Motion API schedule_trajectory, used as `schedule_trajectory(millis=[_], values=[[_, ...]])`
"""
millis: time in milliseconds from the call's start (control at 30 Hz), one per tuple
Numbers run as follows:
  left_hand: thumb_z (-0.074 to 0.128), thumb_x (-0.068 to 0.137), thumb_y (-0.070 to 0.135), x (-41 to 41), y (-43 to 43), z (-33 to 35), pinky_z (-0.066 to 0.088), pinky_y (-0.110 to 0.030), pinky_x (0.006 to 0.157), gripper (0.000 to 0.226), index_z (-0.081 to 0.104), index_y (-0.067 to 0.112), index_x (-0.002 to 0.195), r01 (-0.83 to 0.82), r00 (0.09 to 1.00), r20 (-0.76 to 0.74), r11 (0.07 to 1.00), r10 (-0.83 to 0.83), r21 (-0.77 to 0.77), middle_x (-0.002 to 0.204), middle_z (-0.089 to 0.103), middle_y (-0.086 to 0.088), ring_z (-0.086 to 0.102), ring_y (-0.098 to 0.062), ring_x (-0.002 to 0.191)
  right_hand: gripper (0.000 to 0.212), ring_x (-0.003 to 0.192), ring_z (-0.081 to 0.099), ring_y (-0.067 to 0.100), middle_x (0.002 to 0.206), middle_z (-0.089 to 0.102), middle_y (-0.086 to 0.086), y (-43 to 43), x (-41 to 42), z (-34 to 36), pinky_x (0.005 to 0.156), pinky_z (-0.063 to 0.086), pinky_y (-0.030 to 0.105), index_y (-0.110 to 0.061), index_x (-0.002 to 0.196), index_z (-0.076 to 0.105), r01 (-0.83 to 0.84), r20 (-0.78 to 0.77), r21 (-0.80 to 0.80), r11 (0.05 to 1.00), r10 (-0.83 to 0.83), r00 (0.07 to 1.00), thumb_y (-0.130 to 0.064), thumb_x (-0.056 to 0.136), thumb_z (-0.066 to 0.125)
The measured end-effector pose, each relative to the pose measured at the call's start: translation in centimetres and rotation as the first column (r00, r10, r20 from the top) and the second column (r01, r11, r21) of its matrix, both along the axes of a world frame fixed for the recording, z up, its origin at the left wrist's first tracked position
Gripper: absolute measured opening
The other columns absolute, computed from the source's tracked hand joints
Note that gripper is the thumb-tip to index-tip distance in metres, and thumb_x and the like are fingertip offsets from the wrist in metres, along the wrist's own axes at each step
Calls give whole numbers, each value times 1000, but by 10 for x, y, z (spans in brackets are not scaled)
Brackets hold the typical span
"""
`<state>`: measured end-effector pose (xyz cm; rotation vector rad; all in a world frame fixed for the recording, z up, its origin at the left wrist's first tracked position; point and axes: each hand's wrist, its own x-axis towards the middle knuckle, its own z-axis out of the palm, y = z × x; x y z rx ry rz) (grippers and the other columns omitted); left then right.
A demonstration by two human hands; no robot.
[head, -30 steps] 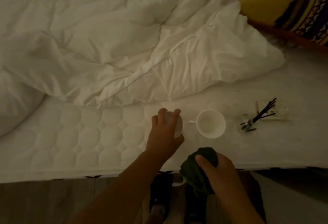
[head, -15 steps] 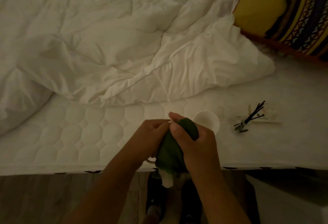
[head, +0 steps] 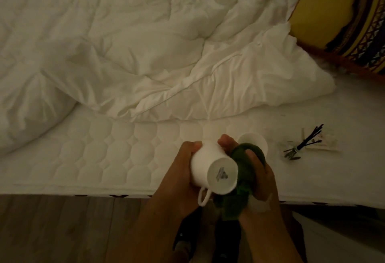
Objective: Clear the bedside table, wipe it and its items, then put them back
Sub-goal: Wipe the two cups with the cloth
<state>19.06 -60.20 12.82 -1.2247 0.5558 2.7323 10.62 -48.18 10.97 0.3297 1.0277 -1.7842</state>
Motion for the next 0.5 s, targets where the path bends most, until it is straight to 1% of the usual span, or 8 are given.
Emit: schedule_trajectory(millis=[67, 133, 167, 200, 233, 300, 367, 500], values=[[63, 78, 44, 5, -7, -4, 58, -32, 63, 26, 79, 26, 85, 190, 981, 10, 948, -194, -256, 81, 75, -5, 72, -19, 71, 22, 56, 60, 24, 73, 62, 13, 5, 4, -4, 47, 49, 23, -21, 106, 78, -62, -77, 51, 997, 66, 995, -28, 92, 62], [59, 73, 50, 0, -18, 0, 57, -27, 64, 20, 74, 37, 78, 474, 868, 189, 657, -458, -586, 78, 75, 5, 72, -12, 71, 74, 51, 49, 28, 70, 48, 24, 5, 5, -5, 46, 44, 26, -13, 125, 67, -54, 20, -12, 998, 54, 998, -46, 61, 86], [56, 74, 52, -4, -20, -2, 57, -27, 66, 26, 73, 33, 77, 551, 803, 280, 477, -526, -685, 77, 74, 5, 71, -11, 71, 84, 56, 53, 29, 72, 49, 31, 5, 5, -9, 52, 47, 28, -12, 127, 64, -74, -37, -15, 997, 73, 997, -48, 56, 88], [53, 75, 52, -9, -20, -5, 56, -28, 68, 31, 72, 27, 73, 582, 766, 343, 359, -543, -730, 72, 71, 3, 69, -11, 68, 75, 70, 60, 32, 83, 58, 33, 3, 6, -11, 64, 52, 34, -14, 125, 64, -68, -163, 109, 992, 85, 983, -45, 60, 86], [52, 77, 51, -14, -16, -8, 53, -28, 67, 33, 70, 24, 68, 578, 770, 389, 294, -506, -761, 64, 67, 3, 65, -9, 62, 54, 90, 66, 32, 95, 69, 21, -1, 9, -10, 78, 54, 38, -19, 119, 67, -31, -335, 260, 965, 120, 935, -40, 70, 80], [54, 83, 45, -22, -9, -16, 47, -25, 57, 37, 63, 17, 61, 547, 814, 447, 230, -371, -805, 52, 54, 5, 51, -4, 47, 22, 106, 68, 22, 104, 75, -1, -7, 23, -10, 90, 55, 39, -28, 107, 73, 213, -513, 457, 864, 61, 856, -29, 85, 69], [55, 85, 39, -26, -1, -24, 44, -24, 53, 37, 60, 12, 60, 514, 854, 459, 259, -246, -818, 50, 49, 4, 46, -4, 43, 28, 110, 67, 13, 111, 73, -9, -17, 46, -6, 92, 56, 39, -34, 112, 71, 354, -568, 417, 837, -64, 821, -38, 84, 65], [58, 86, 30, -27, 13, -37, 45, -28, 57, 28, 55, 23, 59, 235, 955, 295, 586, 7, -775, 55, 53, 5, 52, -10, 51, 47, 118, 61, 8, 125, 65, -15, -25, 62, -9, 97, 54, 41, -42, 126, 60, 433, -675, 424, 795, -42, 736, -51, 80, 62]])
